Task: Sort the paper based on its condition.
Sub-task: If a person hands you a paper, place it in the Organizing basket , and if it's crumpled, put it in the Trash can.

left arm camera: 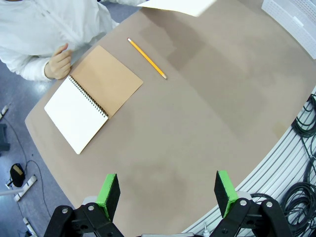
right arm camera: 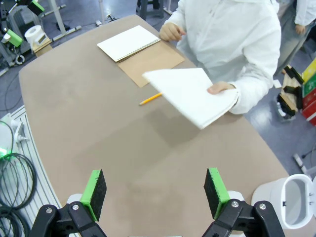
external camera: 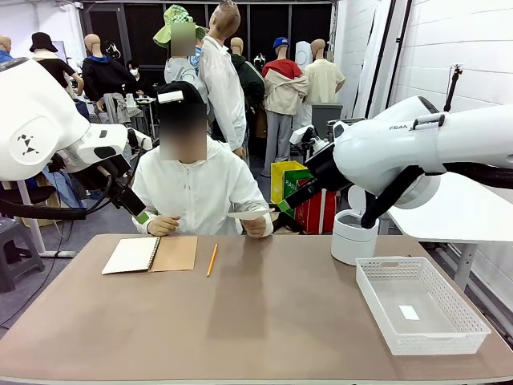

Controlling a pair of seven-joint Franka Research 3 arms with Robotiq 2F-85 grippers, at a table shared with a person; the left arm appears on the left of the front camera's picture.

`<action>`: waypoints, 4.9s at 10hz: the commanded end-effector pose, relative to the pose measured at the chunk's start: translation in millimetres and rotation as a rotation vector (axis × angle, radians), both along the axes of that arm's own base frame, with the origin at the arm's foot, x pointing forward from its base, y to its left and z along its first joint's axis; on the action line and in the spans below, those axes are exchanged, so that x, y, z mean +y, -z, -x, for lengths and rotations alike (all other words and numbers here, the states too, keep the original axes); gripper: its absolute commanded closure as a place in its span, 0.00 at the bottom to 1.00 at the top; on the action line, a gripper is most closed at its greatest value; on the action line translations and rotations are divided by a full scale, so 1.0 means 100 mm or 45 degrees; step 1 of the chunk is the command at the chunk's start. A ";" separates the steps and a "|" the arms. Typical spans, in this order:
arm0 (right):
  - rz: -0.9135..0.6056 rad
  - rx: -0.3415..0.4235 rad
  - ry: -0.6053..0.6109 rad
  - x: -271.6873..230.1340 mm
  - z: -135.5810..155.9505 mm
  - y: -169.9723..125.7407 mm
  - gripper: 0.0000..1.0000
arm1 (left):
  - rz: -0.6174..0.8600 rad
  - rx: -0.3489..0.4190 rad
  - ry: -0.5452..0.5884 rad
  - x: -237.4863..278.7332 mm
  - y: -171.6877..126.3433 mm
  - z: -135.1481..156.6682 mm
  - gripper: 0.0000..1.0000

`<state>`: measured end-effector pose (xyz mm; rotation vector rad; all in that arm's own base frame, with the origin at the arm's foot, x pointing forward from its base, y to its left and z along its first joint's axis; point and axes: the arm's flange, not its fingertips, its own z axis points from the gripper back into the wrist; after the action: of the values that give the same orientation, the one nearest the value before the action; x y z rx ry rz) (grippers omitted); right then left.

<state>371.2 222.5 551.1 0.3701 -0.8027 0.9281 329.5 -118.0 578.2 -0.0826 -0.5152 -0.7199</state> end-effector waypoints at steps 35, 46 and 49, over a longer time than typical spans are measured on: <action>-1.028 2.007 0.494 -0.95 -1.35 1.55 0.33 | 0.016 0.006 0.018 0.01 -0.01 0.00 0.00; -0.881 2.076 0.590 -0.88 -1.37 1.69 1.00 | 0.016 0.006 0.018 0.01 -0.01 0.00 0.00; -0.820 1.935 0.632 -0.97 -1.38 1.57 1.00 | 0.016 0.006 0.018 0.01 -0.01 0.00 0.00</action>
<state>506.5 127.4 387.8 1.2273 0.3248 -0.2587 329.5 -118.0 578.2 -0.0826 -0.5151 -0.7199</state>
